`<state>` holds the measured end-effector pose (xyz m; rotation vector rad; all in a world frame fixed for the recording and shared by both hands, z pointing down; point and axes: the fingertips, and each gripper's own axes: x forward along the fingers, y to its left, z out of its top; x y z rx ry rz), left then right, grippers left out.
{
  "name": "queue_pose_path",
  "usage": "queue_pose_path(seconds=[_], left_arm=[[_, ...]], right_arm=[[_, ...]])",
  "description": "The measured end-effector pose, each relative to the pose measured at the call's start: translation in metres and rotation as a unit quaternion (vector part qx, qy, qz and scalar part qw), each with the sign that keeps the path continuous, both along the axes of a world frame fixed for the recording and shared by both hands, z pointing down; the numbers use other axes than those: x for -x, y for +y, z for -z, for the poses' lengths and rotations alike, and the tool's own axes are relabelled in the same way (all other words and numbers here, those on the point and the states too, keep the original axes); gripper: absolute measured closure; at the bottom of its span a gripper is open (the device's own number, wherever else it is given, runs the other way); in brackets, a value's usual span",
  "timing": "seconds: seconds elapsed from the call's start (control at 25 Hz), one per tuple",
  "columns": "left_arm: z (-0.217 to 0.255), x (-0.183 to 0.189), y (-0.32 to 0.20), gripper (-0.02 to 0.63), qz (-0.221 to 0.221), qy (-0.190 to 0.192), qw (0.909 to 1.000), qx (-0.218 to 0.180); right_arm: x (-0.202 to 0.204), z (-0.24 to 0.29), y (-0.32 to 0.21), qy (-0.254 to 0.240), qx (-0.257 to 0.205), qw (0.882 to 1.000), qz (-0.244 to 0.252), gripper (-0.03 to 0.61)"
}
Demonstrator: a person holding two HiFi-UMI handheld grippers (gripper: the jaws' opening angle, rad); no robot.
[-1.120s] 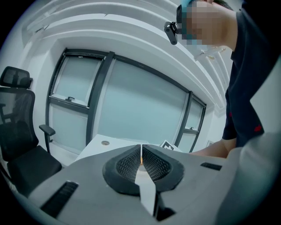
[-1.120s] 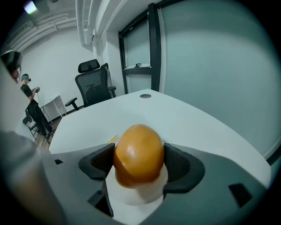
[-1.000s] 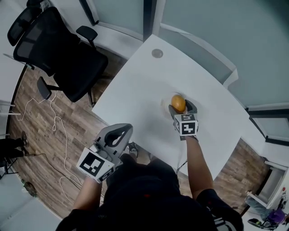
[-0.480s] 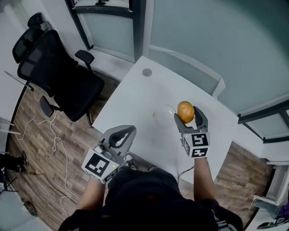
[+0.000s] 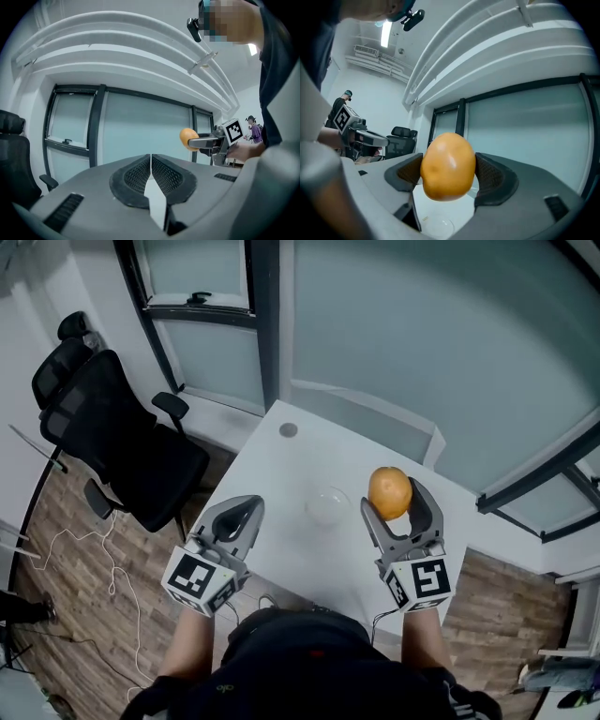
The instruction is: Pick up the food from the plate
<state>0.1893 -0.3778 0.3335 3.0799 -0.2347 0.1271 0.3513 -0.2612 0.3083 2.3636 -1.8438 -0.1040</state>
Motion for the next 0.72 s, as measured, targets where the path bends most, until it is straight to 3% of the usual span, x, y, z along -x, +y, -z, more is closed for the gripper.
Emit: queue_pose_path(seconds=[0.72], left_arm=[[0.015, 0.001, 0.01, 0.586, -0.013, 0.012, 0.9996, -0.021]], right_arm=[[0.013, 0.033, 0.021, 0.02, -0.027, 0.999, -0.012, 0.227]])
